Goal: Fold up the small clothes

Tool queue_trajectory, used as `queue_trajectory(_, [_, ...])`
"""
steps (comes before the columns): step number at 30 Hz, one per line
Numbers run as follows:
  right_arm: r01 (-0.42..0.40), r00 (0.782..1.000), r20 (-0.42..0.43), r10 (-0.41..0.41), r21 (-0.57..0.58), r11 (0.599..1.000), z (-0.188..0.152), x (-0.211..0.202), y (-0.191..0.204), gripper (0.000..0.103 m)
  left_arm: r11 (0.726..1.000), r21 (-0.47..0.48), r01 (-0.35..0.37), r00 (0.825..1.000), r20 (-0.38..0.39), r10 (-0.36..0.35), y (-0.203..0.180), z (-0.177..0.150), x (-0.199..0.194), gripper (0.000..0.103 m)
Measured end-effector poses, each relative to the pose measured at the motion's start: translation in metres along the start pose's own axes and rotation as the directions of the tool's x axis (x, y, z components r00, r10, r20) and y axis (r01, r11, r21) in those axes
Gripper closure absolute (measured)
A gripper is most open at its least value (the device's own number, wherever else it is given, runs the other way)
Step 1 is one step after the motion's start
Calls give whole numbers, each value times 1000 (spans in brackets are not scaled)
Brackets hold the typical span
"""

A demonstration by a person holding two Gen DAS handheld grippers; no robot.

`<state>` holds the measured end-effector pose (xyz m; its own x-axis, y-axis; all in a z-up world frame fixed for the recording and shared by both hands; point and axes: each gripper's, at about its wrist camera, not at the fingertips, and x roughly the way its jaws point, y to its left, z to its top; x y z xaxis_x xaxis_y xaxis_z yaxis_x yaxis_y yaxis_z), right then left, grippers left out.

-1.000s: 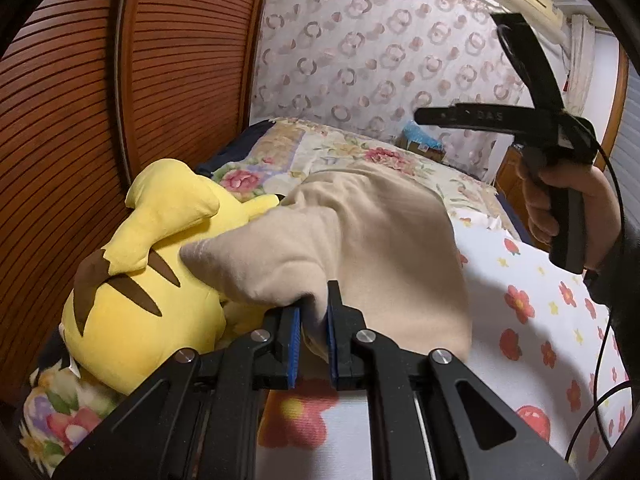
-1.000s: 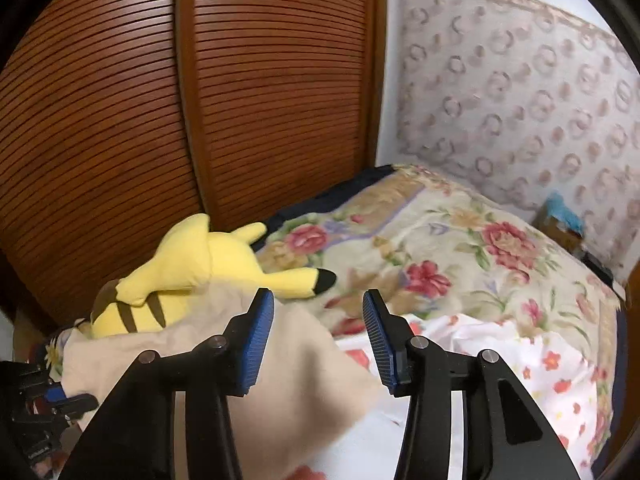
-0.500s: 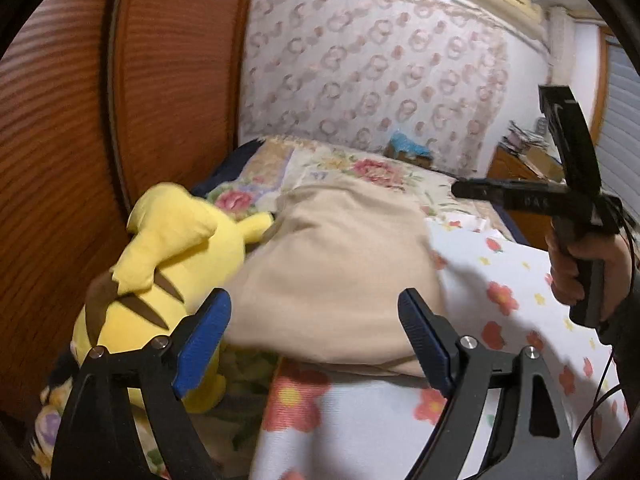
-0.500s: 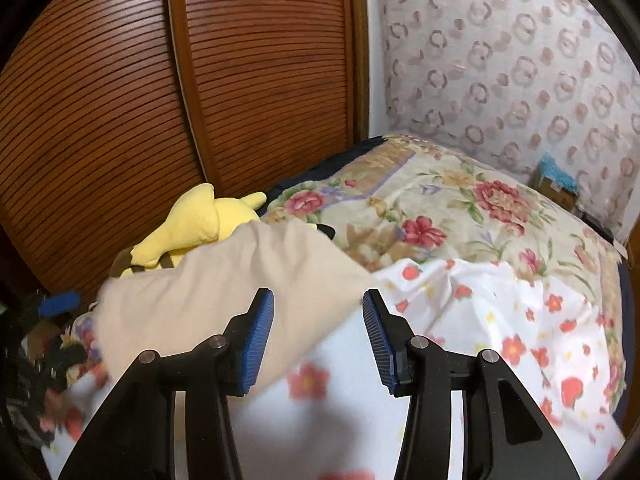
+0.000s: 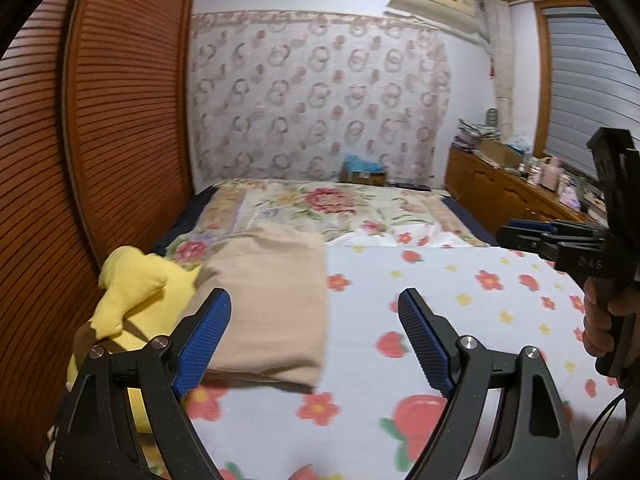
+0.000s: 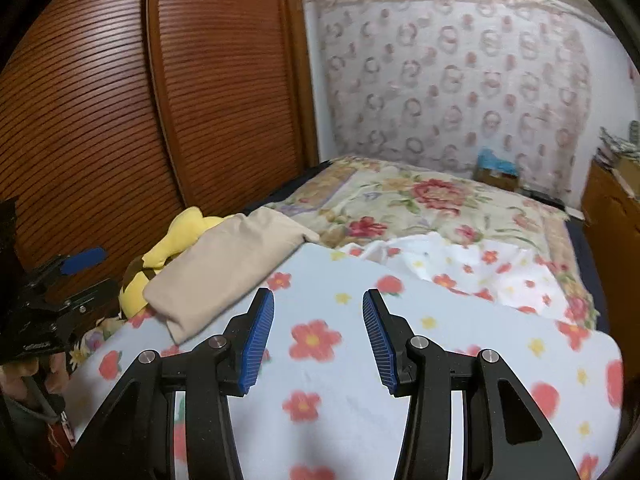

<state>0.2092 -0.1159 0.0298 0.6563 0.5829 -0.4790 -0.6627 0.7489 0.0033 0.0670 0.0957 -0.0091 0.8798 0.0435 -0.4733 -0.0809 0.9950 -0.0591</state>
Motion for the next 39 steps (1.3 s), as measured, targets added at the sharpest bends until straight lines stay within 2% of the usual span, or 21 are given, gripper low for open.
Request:
queue_trajectory(5, [74,997,27,-75,32,997,-25,-41,5,54,998,23,53,999,8,-53,-29,1,-12,17])
queue_trajectory(8, [98,994,41,-101,70,993,-42,-65,9,41,997,29,75,997,19,-75,-41,1,-22,17])
queue_trajectory(13, [174,980,76,-183,116,978,-62,-111,28,29,993,56,105,994,32,-107,-68,4,-39,17])
queue_trajectory(21, [259,944,160,-287,178,949,-74,-168,58,28,990,90,110,990,76,-117,-97,21,-66,17])
queue_trajectory(28, [311,915,202,-350,202,929,-85,-188,90,28,990,88,110,986,114,-119,-108,33,-82,17])
queue_trajectory(32, [316,910,211,-358,208,925,-94,-190,108,28,990,93,108,986,115,-118,-110,34,-84,17])
queue_trajectory(39, [316,909,213,-359,212,925,-102,-187,99,28,990,96,107,987,111,-118,-111,36,-84,17])
